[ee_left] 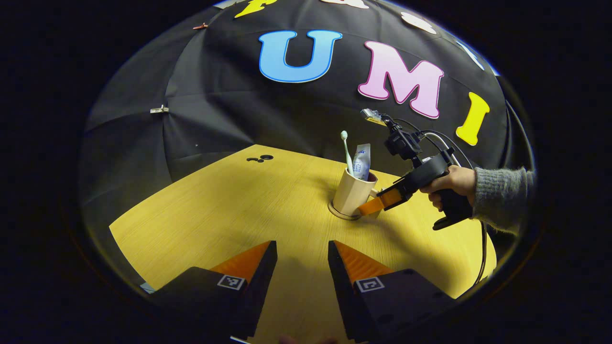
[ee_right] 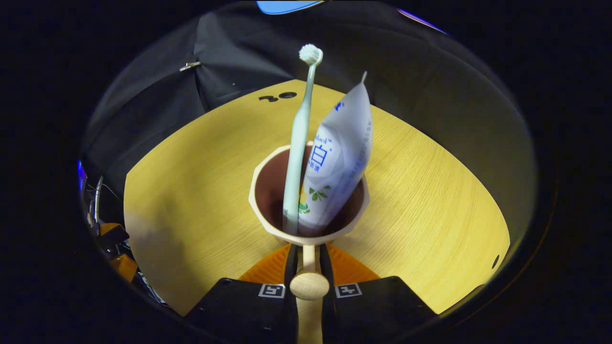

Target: Put the toothbrush and toothpaste on the desktop into the cup, then pick up the cup and place it on the coaster on the desktop.

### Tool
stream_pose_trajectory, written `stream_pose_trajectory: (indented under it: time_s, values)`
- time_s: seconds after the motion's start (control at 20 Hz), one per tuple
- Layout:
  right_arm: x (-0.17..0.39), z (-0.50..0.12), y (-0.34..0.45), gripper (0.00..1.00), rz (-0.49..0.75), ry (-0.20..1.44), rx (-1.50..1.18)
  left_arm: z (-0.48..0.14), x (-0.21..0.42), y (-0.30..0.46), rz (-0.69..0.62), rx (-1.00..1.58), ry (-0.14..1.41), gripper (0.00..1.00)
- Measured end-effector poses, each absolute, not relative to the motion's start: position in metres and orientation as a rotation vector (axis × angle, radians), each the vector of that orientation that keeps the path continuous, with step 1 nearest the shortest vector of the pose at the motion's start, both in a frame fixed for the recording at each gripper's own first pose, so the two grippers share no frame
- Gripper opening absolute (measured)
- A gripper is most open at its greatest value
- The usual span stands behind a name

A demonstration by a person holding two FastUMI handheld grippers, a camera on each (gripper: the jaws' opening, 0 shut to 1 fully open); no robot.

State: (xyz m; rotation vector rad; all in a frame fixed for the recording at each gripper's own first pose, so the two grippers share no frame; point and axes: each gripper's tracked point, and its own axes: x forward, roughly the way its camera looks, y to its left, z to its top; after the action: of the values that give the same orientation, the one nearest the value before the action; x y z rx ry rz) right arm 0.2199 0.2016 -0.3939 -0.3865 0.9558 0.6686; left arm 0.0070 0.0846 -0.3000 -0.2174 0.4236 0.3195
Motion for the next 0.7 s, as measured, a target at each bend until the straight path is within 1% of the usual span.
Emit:
stream_pose_trajectory:
  time_s: [0.15,0.2,0.25,0.3,0.35,0.4,0.5,0.55,0.6,0.65,0.7]
  values:
    - [0.218,-0.397,0.2,0.23,0.655,0.961,-0.39,-0.301,0.006,0.087,0.321,-0.229,0.421,0.69]
    - [0.219,-0.397,0.2,0.19,0.653,0.964,-0.389,-0.301,0.007,0.088,0.322,-0.233,0.422,0.69]
    - [0.218,-0.397,0.2,0.2,0.65,0.965,-0.386,-0.301,0.007,0.089,0.321,-0.236,0.423,0.69]
    - [0.217,-0.396,0.2,0.32,0.649,0.964,-0.382,-0.3,0.007,0.089,0.319,-0.235,0.423,0.69]
    - [0.217,-0.393,0.198,0.22,0.649,0.957,-0.375,-0.299,0.008,0.089,0.316,-0.232,0.423,0.69]
    - [0.216,-0.392,0.196,0.3,0.647,0.955,-0.376,-0.298,0.008,0.09,0.314,-0.227,0.422,0.69]
    - [0.216,-0.39,0.197,0.34,0.642,0.953,-0.372,-0.294,0.008,0.09,0.306,-0.219,0.419,0.69]
    - [0.216,-0.389,0.198,0.32,0.639,0.951,-0.369,-0.295,0.007,0.091,0.304,-0.216,0.421,0.69]
    - [0.215,-0.388,0.197,0.49,0.637,0.952,-0.367,-0.294,0.007,0.091,0.301,-0.214,0.423,0.69]
    - [0.215,-0.386,0.197,0.47,0.635,0.949,-0.363,-0.293,0.007,0.09,0.296,-0.213,0.424,0.69]
    - [0.214,-0.385,0.197,0.54,0.632,0.947,-0.362,-0.291,0.007,0.09,0.292,-0.211,0.424,0.69]
